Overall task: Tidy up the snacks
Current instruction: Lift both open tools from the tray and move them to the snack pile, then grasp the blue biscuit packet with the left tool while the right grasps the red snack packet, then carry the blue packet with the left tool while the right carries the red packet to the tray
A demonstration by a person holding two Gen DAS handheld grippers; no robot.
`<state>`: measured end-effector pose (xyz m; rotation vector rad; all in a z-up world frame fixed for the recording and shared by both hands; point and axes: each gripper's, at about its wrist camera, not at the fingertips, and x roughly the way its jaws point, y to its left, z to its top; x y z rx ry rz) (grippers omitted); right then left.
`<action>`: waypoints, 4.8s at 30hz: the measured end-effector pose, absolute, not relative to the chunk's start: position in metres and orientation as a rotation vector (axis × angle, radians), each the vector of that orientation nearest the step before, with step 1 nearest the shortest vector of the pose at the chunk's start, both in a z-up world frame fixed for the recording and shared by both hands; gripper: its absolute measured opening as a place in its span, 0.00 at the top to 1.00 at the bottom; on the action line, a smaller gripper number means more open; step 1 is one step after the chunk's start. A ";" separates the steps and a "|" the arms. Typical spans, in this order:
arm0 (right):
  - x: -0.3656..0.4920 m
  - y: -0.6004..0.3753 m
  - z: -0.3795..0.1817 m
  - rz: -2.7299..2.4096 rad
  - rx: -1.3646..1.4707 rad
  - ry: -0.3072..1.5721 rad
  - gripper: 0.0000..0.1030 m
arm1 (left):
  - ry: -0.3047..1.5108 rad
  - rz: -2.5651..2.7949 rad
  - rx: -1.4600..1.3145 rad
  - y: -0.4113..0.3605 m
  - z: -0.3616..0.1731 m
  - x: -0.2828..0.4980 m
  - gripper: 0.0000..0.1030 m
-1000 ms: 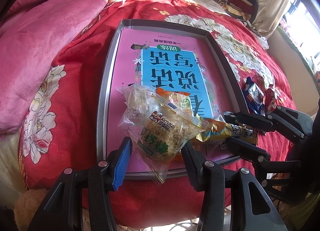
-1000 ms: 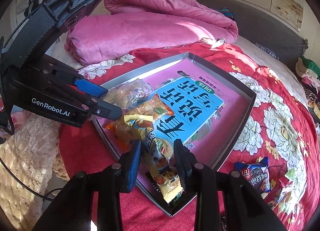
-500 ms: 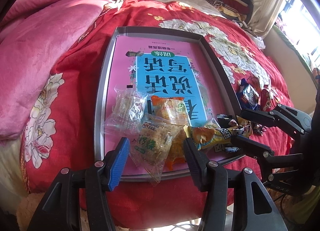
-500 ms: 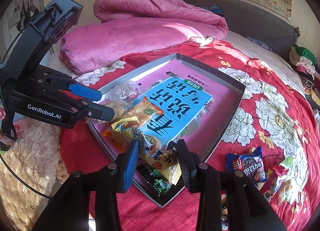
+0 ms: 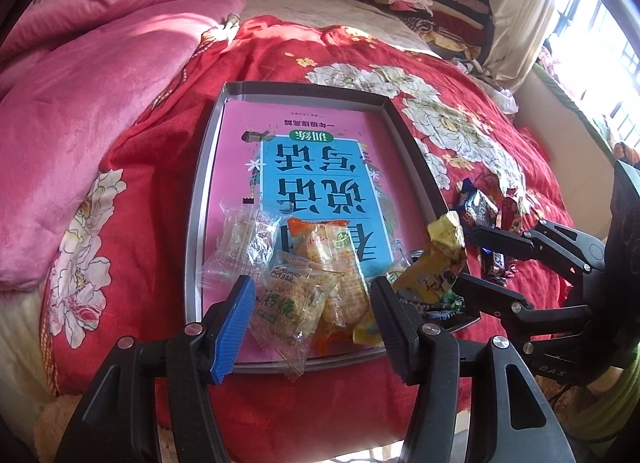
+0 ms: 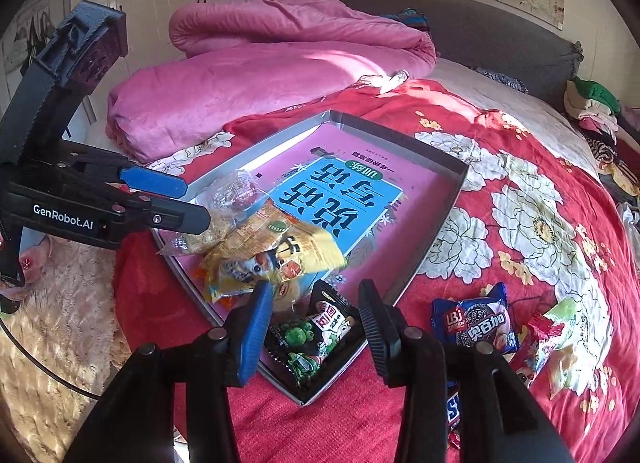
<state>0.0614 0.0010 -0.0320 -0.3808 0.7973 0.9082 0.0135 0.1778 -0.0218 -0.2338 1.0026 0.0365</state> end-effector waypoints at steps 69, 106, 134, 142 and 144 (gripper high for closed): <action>0.119 -0.175 0.003 0.552 -0.003 0.789 0.40 | 0.954 -0.164 -0.078 0.036 0.013 0.064 0.26; 0.152 -0.150 -0.079 0.622 -0.012 1.070 0.82 | 1.199 -0.256 0.048 -0.020 -0.066 0.173 0.26; 0.144 -0.165 -0.031 0.737 0.166 0.889 0.83 | 1.085 -0.199 -0.190 0.027 -0.028 0.129 0.48; 0.131 -0.151 -0.019 0.783 0.128 0.833 0.83 | 1.009 -0.152 -0.222 0.059 0.004 0.108 0.48; 0.128 -0.147 -0.017 0.794 0.121 0.820 0.83 | 0.990 -0.139 -0.233 0.067 0.010 0.103 0.48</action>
